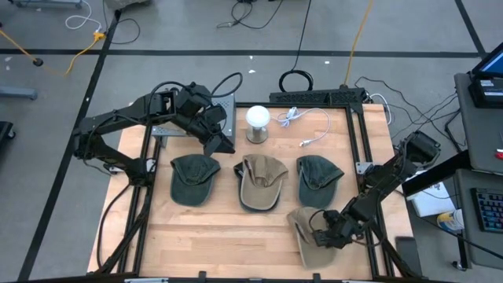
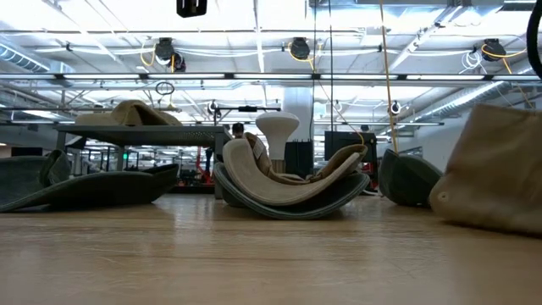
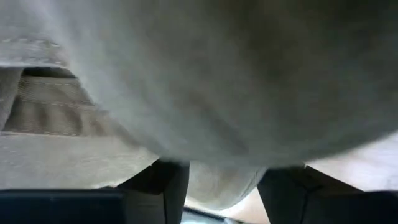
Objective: Pick & Place hat
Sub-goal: Stack the right brown cap on the brown cap on the shelf
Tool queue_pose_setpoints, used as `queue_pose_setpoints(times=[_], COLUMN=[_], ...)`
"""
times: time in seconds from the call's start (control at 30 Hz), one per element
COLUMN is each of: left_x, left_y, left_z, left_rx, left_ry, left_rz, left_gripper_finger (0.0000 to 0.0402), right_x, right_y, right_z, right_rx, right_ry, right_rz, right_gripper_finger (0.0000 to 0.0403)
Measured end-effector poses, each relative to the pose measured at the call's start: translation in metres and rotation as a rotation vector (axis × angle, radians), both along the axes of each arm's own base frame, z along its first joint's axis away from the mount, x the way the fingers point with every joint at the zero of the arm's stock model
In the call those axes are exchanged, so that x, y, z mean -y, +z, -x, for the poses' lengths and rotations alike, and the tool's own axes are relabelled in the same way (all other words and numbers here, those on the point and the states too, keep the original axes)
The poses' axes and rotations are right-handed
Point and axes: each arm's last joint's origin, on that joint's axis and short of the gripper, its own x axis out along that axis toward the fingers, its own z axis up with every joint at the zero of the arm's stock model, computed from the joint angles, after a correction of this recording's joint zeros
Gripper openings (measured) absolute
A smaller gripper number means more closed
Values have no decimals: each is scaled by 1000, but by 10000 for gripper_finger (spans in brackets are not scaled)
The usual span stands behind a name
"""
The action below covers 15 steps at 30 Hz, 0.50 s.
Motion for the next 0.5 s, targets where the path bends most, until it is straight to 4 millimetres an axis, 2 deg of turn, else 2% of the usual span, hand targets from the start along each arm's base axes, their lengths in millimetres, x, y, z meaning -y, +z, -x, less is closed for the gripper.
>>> queue_pose_setpoints(times=[0.2, 0.5], left_x=[0, 0], left_y=[0, 0], left_z=[0, 0], left_rx=[0, 0], left_ry=[-1, -5], left_rz=[-2, -4], left_gripper_finger=[198, 198], right_x=[-2, 0], right_y=[-2, 23], right_z=[-1, 4], right_rx=[71, 159], right_ry=[15, 9], right_rz=[-69, -125], right_gripper_finger=[131, 12])
